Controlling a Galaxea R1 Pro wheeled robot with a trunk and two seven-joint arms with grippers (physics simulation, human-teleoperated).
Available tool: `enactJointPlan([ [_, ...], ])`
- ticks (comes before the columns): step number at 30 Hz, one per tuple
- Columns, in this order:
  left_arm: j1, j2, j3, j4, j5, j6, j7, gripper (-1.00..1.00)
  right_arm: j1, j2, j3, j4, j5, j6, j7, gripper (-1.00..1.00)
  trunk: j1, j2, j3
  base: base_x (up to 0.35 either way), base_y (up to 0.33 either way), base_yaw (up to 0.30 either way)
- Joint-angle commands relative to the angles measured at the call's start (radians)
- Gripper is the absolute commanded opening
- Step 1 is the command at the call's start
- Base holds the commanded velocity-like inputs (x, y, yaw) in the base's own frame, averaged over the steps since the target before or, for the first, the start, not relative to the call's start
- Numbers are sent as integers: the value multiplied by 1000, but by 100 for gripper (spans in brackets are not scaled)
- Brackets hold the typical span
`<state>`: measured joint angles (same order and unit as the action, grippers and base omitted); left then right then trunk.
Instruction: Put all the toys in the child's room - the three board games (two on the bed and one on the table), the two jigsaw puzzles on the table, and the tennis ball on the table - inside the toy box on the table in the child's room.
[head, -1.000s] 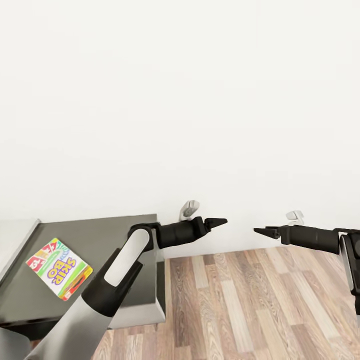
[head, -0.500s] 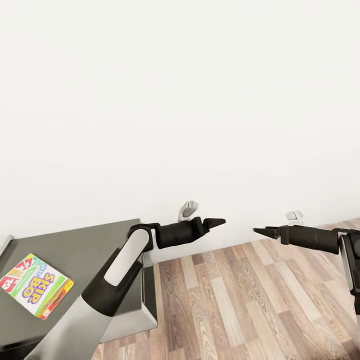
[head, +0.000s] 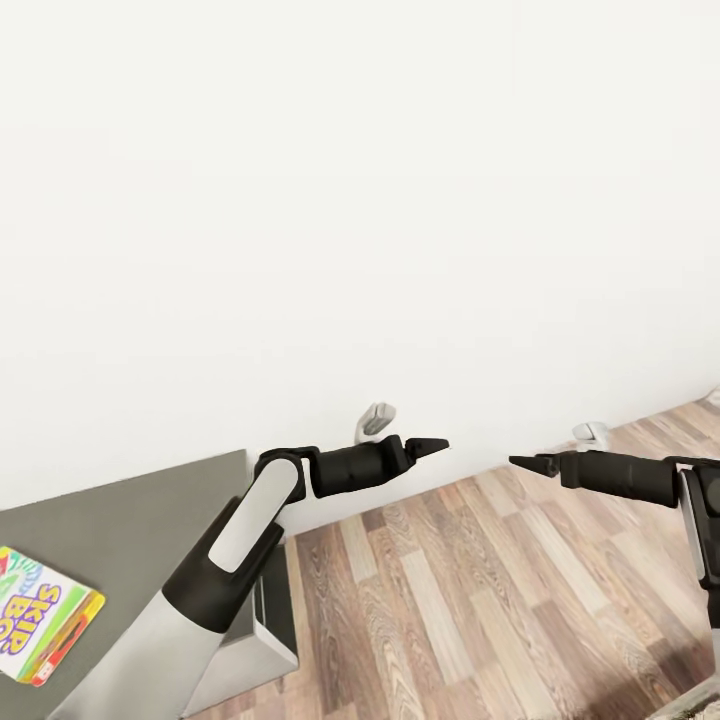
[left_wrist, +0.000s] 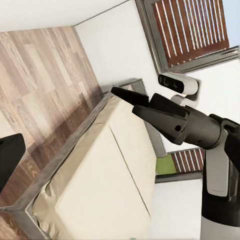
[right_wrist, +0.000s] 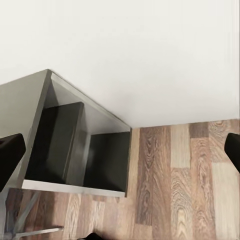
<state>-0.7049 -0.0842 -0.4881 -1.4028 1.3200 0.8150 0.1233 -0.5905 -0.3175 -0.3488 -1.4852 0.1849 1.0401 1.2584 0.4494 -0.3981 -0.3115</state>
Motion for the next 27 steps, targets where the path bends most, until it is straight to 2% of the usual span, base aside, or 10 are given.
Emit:
enactJointPlan([
  [1, -1, 0, 0, -1, 10, 3, 10, 100, -1, 0, -1, -1, 11, 7, 8, 100, 1, -2, -1, 0, 0, -239],
  [12, -1, 1, 0, -1, 7, 3, 10, 100, -1, 0, -2, 0, 10, 7, 2, 100, 1, -2, 9, 0, 0, -224],
  [27, -1, 1, 0, -1, 1, 3, 11, 100, 4, 0, -6, 3, 4, 7, 1, 100, 1, -2, 13, 0, 0, -66],
])
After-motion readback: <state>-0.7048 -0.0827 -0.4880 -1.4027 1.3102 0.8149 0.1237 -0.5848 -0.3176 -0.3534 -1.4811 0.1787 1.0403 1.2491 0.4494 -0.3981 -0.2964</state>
